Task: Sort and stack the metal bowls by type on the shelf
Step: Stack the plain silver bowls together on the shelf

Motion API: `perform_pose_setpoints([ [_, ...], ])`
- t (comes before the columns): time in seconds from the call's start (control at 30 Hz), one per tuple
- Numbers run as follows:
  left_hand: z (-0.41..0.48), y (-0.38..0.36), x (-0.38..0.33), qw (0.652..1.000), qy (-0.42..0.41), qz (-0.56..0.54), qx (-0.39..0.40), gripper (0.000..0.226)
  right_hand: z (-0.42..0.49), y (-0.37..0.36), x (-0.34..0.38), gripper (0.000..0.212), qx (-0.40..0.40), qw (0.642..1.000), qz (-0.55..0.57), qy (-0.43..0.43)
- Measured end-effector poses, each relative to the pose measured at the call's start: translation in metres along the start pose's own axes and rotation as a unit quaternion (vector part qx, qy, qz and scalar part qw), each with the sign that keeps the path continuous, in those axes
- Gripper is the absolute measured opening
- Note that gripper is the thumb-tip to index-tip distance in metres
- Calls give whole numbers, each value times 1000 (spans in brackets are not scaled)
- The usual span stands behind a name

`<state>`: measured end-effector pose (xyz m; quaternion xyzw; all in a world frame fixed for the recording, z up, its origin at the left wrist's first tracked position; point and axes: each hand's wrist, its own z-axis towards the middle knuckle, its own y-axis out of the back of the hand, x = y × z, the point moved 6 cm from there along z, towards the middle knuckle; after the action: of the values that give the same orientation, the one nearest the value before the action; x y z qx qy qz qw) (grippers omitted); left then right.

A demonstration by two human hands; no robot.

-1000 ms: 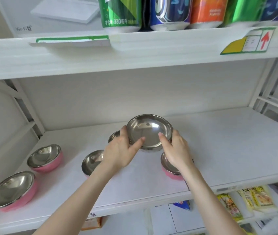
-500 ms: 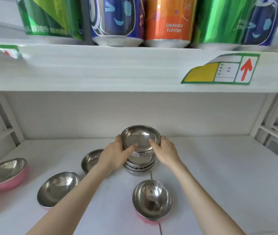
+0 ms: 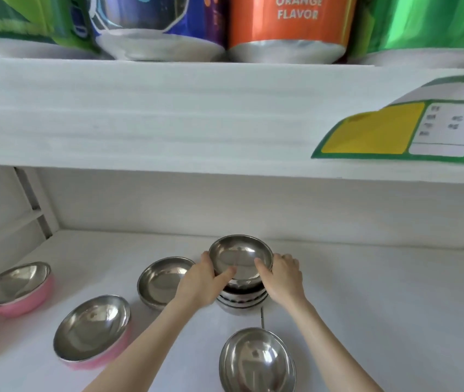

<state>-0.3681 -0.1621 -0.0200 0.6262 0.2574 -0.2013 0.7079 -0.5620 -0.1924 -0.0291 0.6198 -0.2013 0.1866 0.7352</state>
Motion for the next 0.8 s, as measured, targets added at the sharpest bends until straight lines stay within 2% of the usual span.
perform_pose_setpoints([
  [0.4, -6, -10, 14, 985, 10, 172, 28, 80, -18, -1, 4, 61, 28, 999, -42, -13],
  [0.5, -10, 4, 14, 974, -21, 224, 3, 84, -30, 10, 13, 69, -16, 998, -60, 2],
  [0.63, -21, 30, 19, 950, -94, 291, -70, 89, -56, 26, 37, 77, -104, 990, -78, 51],
  [0.8, -34, 71, 38, 927, -149, 324, -116, 87, -91, 24, 77, 78, -148, 983, -88, 66],
])
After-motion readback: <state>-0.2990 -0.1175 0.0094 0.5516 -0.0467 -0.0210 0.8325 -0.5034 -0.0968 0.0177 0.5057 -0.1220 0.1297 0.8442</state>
